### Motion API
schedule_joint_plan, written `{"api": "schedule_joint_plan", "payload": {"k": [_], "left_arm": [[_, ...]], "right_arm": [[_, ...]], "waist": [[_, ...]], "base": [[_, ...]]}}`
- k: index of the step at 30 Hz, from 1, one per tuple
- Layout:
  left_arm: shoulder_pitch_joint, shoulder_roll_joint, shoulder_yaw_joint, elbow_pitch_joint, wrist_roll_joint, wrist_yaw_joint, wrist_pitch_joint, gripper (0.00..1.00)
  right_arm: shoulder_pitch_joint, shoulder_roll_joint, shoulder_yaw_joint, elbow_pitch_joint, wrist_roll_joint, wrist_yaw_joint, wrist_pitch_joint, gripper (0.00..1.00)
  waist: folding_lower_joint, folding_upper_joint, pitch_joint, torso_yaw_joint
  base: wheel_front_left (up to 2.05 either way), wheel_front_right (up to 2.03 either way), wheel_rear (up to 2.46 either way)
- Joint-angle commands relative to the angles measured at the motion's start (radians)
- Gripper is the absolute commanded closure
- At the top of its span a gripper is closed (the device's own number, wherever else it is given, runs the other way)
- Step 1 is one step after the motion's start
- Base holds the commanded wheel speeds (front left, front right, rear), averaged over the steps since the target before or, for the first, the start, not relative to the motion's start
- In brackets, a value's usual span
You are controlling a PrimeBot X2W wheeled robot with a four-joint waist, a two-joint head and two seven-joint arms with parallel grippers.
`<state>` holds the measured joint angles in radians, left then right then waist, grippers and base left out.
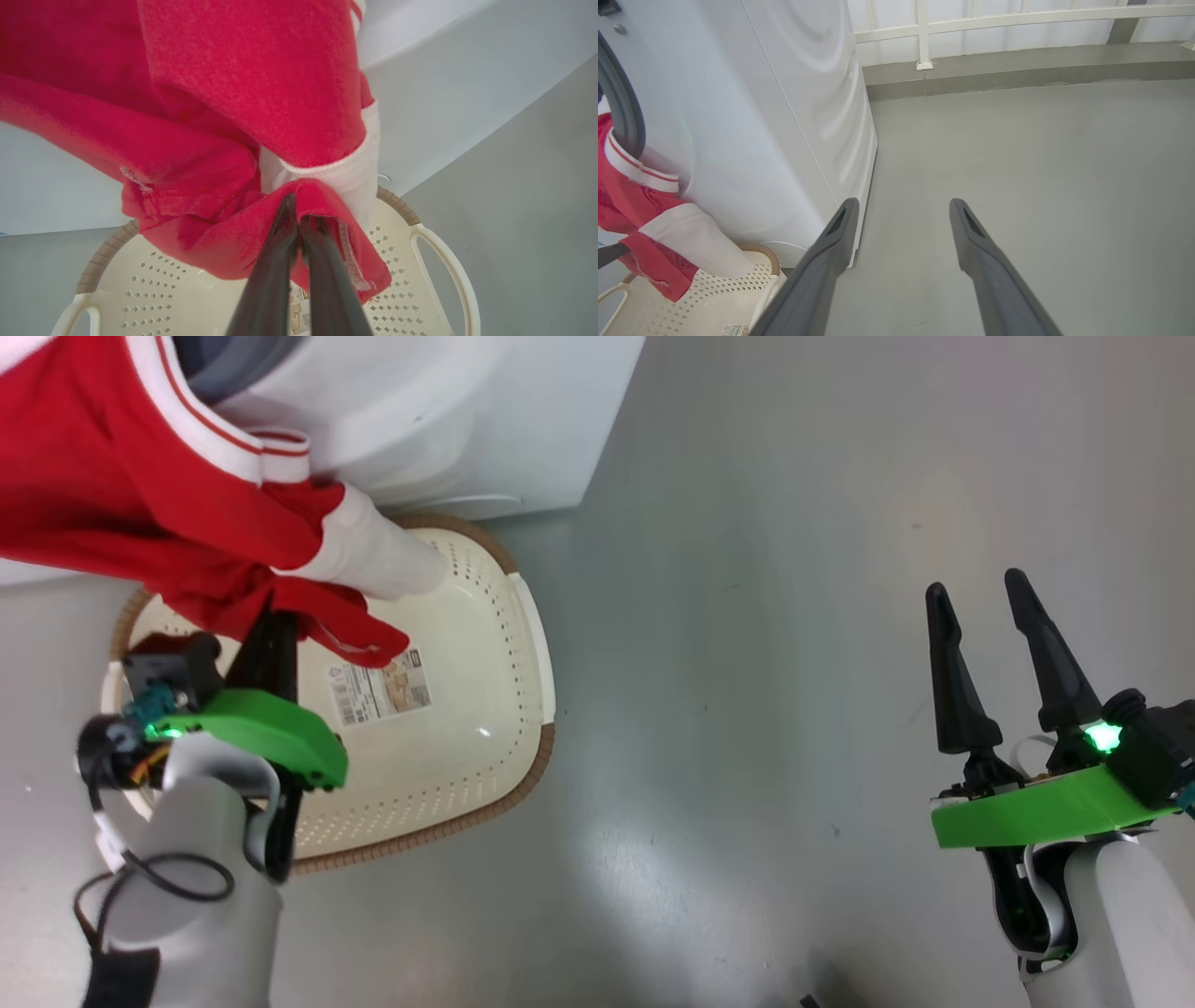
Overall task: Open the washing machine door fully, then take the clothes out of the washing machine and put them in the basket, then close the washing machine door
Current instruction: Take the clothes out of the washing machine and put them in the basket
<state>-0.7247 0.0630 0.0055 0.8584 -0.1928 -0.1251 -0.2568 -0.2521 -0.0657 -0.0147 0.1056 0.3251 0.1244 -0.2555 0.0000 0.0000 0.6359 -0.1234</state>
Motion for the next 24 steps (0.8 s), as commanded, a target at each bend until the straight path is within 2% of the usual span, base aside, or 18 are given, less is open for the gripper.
{"api": "schedule_joint_plan", "payload": {"k": [1, 4, 6, 8, 11, 12, 14, 15, 24], "left_arm": [[-0.01, 0.041, 0.022, -0.001, 0.006, -0.005, -0.005, 1.0], [-0.04, 0.044, 0.028, 0.035, 0.01, -0.005, -0.005, 1.0], [-0.053, 0.044, 0.033, 0.051, 0.013, -0.005, -0.005, 0.95], [-0.063, 0.043, 0.036, 0.062, 0.017, -0.005, -0.005, 0.84], [-0.068, 0.035, 0.042, 0.057, 0.024, -0.005, -0.005, 0.55], [-0.067, 0.032, 0.043, 0.055, 0.026, -0.005, -0.005, 0.42], [-0.063, 0.029, 0.048, 0.05, 0.028, -0.005, -0.005, 0.08], [-0.061, 0.028, 0.05, 0.049, 0.027, -0.005, -0.005, 0.02], [-0.008, 0.009, 0.08, -0.014, 0.003, -0.006, -0.005, 0.0]], "right_arm": [[-0.01, -0.003, 0.021, -0.027, 0.019, 0.006, -0.006, 0.0], [-0.018, -0.002, 0.021, -0.032, 0.018, 0.006, -0.006, 0.0], [-0.02, -0.001, 0.021, -0.033, 0.018, 0.006, -0.006, 0.0], [-0.022, 0.0, 0.02, -0.035, 0.017, 0.006, -0.006, 0.0], [-0.025, 0.0, 0.018, -0.034, 0.016, 0.006, -0.006, 0.0], [-0.025, 0.0, 0.018, -0.033, 0.015, 0.006, -0.006, 0.0], [-0.024, -0.001, 0.018, -0.031, 0.014, 0.006, -0.006, 0.0], [-0.024, -0.002, 0.018, -0.03, 0.014, 0.006, -0.006, 0.0], [-0.016, -0.013, 0.022, -0.023, 0.01, 0.006, -0.006, 0.0]], "waist": [[0.0, 0.0, 0.027, -0.006], [0.0, 0.0, 0.045, -0.006], [0.0, 0.0, 0.052, -0.005], [0.0, 0.0, 0.058, -0.005], [0.0, 0.0, 0.059, -0.001], [0.0, 0.0, 0.057, 0.0], [0.0, 0.0, 0.053, 0.002], [0.0, 0.0, 0.051, 0.003], [0.0, 0.0, 0.015, 0.023]], "base": [[0.0, 0.0, 0.0], [0.0, 0.0, 0.0], [0.0, 0.0, 0.0], [0.0, 0.0, 0.0], [0.0, 0.0, 0.0], [0.0, 0.0, 0.0], [0.0, 0.0, 0.0], [0.0, 0.0, 0.0], [0.0, 0.0, 0.0]]}}
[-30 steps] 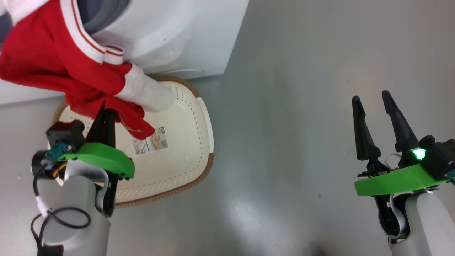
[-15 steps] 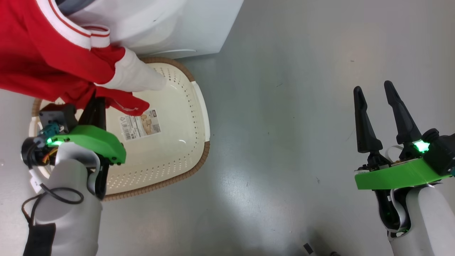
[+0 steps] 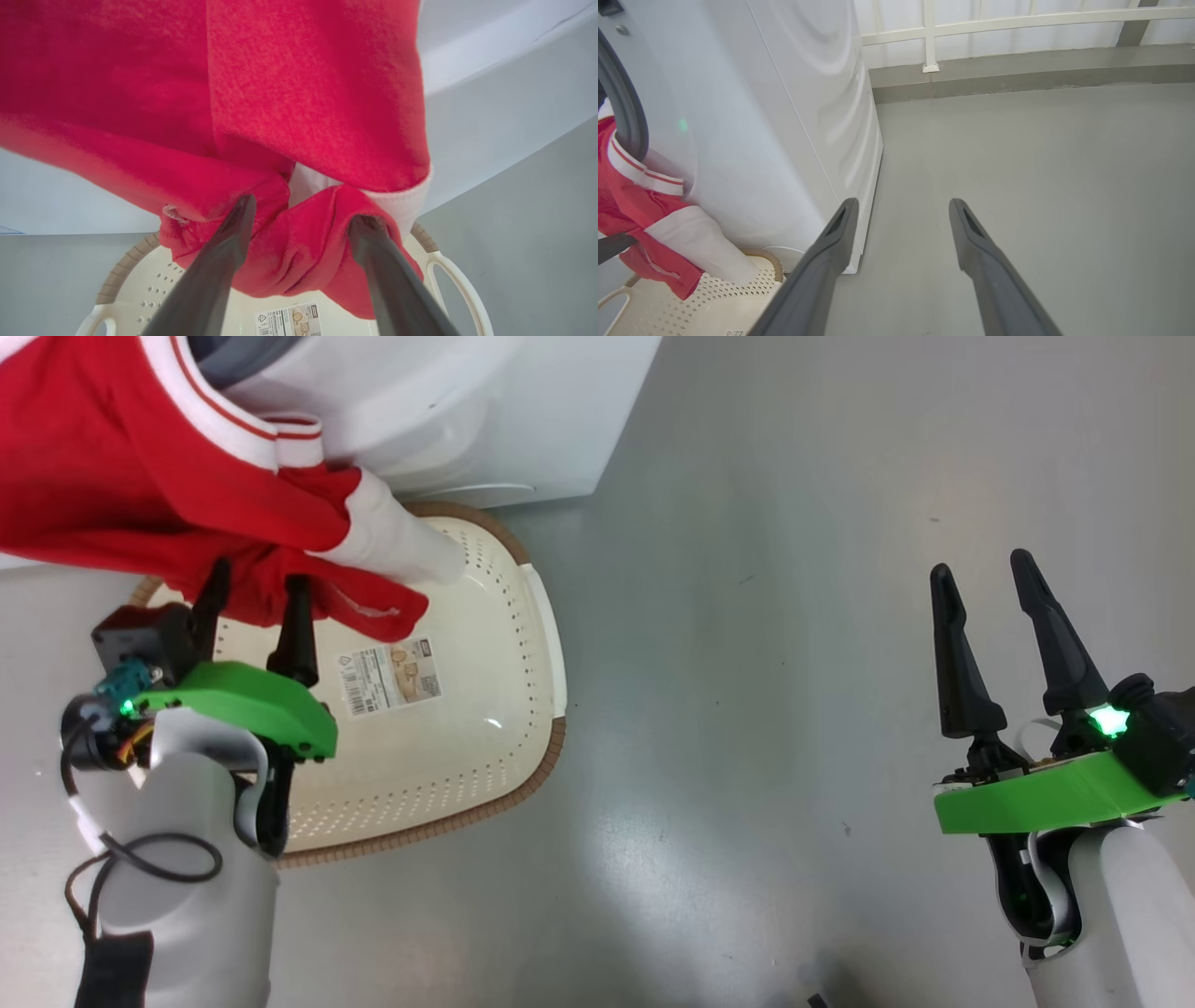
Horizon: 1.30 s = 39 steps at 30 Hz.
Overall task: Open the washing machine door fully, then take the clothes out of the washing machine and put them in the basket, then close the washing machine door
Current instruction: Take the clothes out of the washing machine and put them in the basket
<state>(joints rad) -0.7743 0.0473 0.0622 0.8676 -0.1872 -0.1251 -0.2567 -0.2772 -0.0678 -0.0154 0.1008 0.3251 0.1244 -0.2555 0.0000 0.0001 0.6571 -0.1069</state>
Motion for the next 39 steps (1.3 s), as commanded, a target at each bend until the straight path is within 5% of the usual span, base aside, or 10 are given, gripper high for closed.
{"api": "schedule_joint_plan", "payload": {"k": [1, 28, 39], "left_arm": [[0.049, 0.023, 0.021, -0.035, -0.004, -0.006, -0.005, 0.0], [0.347, 0.003, 0.015, -0.467, -0.103, -0.005, -0.005, 0.0], [0.514, 0.003, -0.04, -0.68, -0.156, 0.062, -0.005, 0.0]], "right_arm": [[0.01, -0.013, 0.022, -0.018, 0.009, 0.006, -0.006, 0.0], [0.065, -0.052, 0.022, -0.008, -0.001, 0.006, -0.006, 0.0], [0.074, -0.062, 0.025, -0.005, 0.002, 0.006, -0.006, 0.0]], "waist": [[0.0, -0.0001, -0.01, 0.009], [0.0, -0.0001, -0.138, 0.088], [0.0, -0.0001, -0.159, 0.088]], "base": [[0.0, 0.0, 0.0], [0.0, 0.0, 0.0], [0.0, 0.0, 0.0]]}}
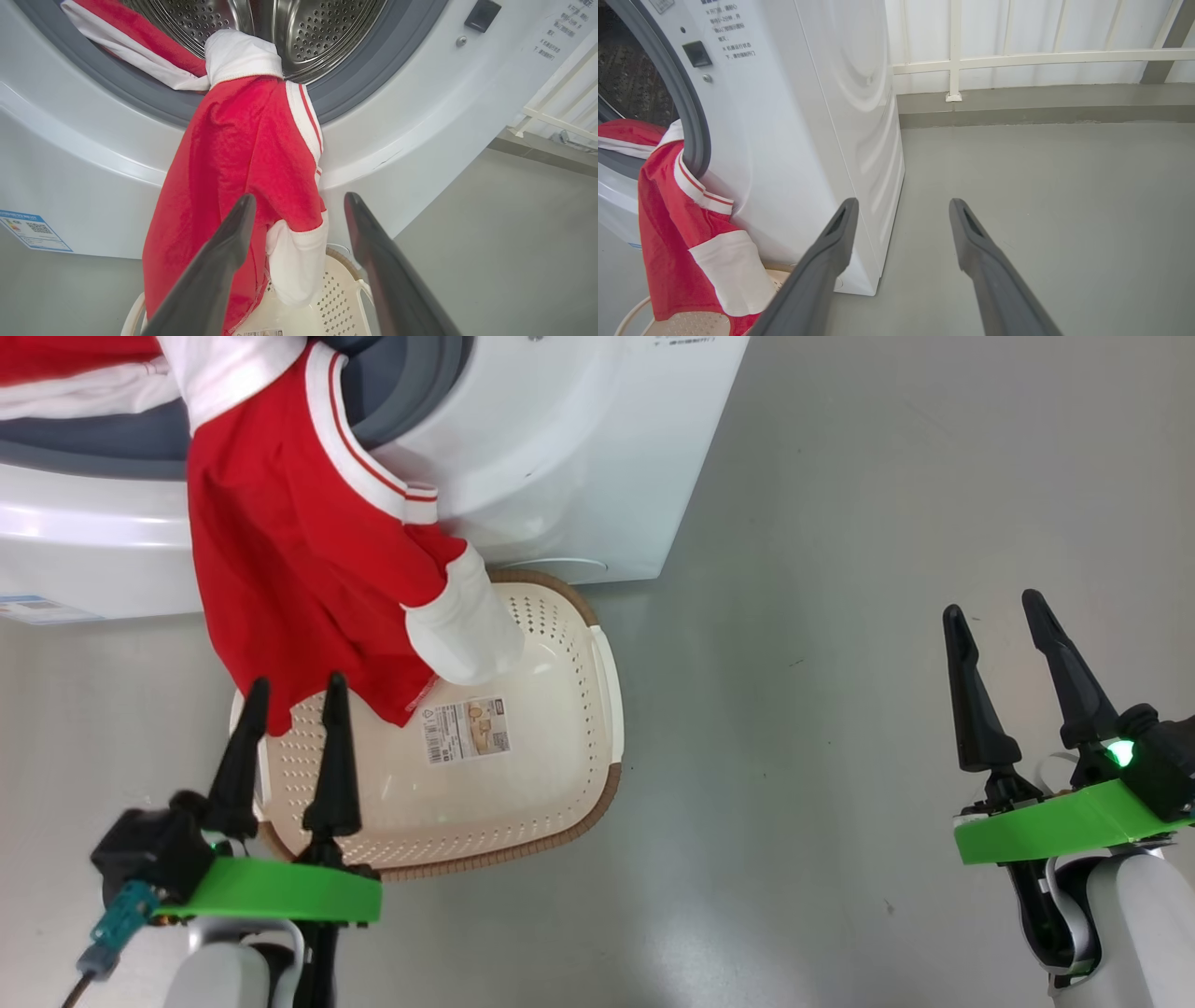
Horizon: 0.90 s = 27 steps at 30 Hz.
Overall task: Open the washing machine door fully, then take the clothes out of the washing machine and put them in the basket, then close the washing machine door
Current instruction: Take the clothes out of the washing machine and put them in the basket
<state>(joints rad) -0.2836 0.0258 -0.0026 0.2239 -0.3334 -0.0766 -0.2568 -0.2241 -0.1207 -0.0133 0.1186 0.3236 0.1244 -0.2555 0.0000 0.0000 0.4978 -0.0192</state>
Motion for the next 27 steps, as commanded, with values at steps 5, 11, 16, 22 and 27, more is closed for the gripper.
{"api": "schedule_joint_plan", "payload": {"k": [5, 11, 16, 22, 27], "left_arm": [[0.04, 0.025, -0.001, -0.074, -0.022, 0.042, -0.005, 0.0], [0.025, 0.024, -0.011, -0.074, -0.019, 0.047, -0.005, 0.0], [-0.038, 0.024, -0.017, -0.059, -0.001, 0.041, -0.005, 0.0], [-0.191, 0.024, 0.008, 0.028, 0.068, 0.033, -0.005, 0.0], [-0.345, 0.045, 0.03, 0.148, 0.121, 0.03, -0.005, 0.0]], "right_arm": [[0.023, -0.011, 0.019, -0.023, 0.004, 0.006, -0.006, 0.0], [0.025, -0.009, 0.017, -0.027, 0.003, 0.006, -0.006, 0.0], [0.021, -0.012, 0.016, -0.028, 0.002, 0.006, -0.006, 0.0], [0.013, -0.015, 0.023, -0.028, 0.001, 0.006, -0.006, 0.0], [-0.001, -0.014, 0.033, -0.031, 0.003, 0.006, -0.006, 0.0]], "waist": [[0.0, 0.0, 0.002, 0.005], [0.0, 0.0, 0.006, 0.009], [0.0, 0.0, 0.015, 0.019], [0.0, 0.0, 0.027, 0.025], [0.0, 0.0, 0.046, 0.015]], "base": [[0.0, 0.0, 0.0], [0.0, 0.0, 0.0], [0.0, 0.0, 0.0], [0.0, 0.0, 0.0], [0.0, 0.0, 0.0]]}}
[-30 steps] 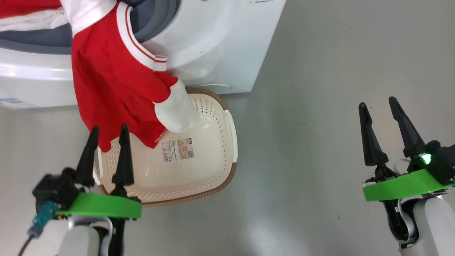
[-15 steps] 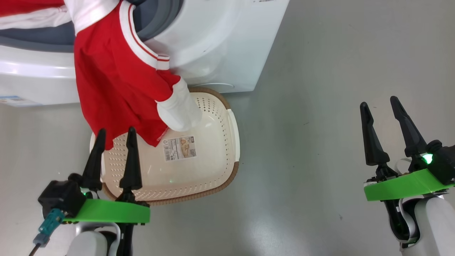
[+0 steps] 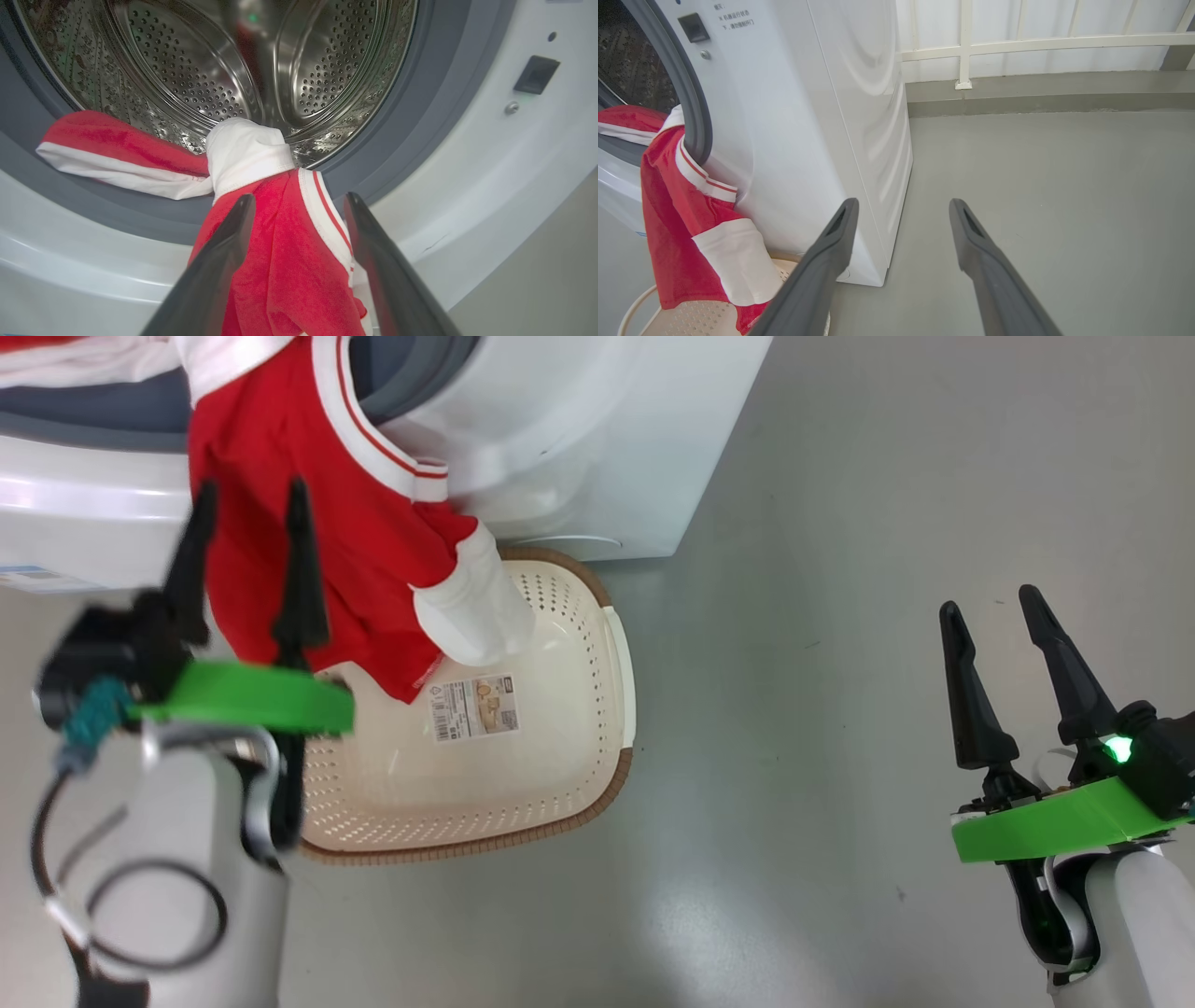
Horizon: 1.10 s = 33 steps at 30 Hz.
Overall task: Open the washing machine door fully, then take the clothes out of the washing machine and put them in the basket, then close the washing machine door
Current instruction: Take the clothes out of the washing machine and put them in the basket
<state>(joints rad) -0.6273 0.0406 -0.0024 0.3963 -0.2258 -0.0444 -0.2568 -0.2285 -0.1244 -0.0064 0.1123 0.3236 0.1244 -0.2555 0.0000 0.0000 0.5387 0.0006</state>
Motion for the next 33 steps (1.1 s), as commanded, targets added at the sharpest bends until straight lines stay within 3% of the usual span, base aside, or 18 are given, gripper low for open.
{"api": "schedule_joint_plan", "payload": {"k": [1, 18, 26, 27, 28, 29, 31, 33], "left_arm": [[-0.032, 0.037, 0.031, 0.002, 0.021, -0.002, -0.005, 0.0], [-0.485, 0.136, 0.042, 0.602, 0.044, 0.0, -0.001, 0.0], [-0.577, 0.16, 0.033, 0.767, 0.035, -0.019, -0.002, 0.02], [-0.582, 0.161, 0.031, 0.778, 0.034, -0.021, -0.002, 0.2], [-0.582, 0.161, 0.031, 0.778, 0.034, -0.021, -0.002, 0.2], [-0.587, 0.162, 0.03, 0.788, 0.032, -0.025, -0.003, 0.54], [-0.591, 0.159, 0.026, 0.8, 0.031, -0.03, -0.003, 0.95], [-0.591, 0.157, 0.022, 0.801, 0.03, -0.036, -0.004, 1.0]], "right_arm": [[0.0, -0.01, 0.027, -0.025, 0.003, 0.006, -0.006, 0.0], [-0.04, 0.001, 0.034, -0.033, 0.011, 0.006, -0.006, 0.0], [-0.047, 0.006, 0.034, -0.032, 0.012, 0.006, -0.006, 0.0], [-0.047, 0.007, 0.033, -0.032, 0.012, 0.006, -0.006, 0.0], [-0.047, 0.007, 0.033, -0.032, 0.012, 0.006, -0.006, 0.0], [-0.047, 0.007, 0.032, -0.032, 0.012, 0.006, -0.006, 0.0], [-0.046, 0.007, 0.03, -0.032, 0.012, 0.006, -0.006, 0.0], [-0.046, 0.007, 0.027, -0.031, 0.011, 0.006, -0.006, 0.0]], "waist": [[0.0, 0.0, 0.009, -0.007], [0.0, 0.0, 0.072, -0.046], [0.0, 0.0, 0.08, -0.058], [0.0, 0.0, 0.08, -0.058], [0.0, 0.0, 0.08, -0.058], [0.0, 0.0, 0.079, -0.058], [0.0, 0.0, 0.077, -0.057], [0.0, 0.0, 0.074, -0.055]], "base": [[0.0, 0.0, 0.0], [0.0, 0.0, 0.0], [0.0, 0.0, 0.0], [0.0, 0.0, 0.0], [0.0, 0.0, 0.0], [0.0, 0.0, 0.0], [0.0, 0.0, 0.0], [0.0, 0.0, 0.0]]}}
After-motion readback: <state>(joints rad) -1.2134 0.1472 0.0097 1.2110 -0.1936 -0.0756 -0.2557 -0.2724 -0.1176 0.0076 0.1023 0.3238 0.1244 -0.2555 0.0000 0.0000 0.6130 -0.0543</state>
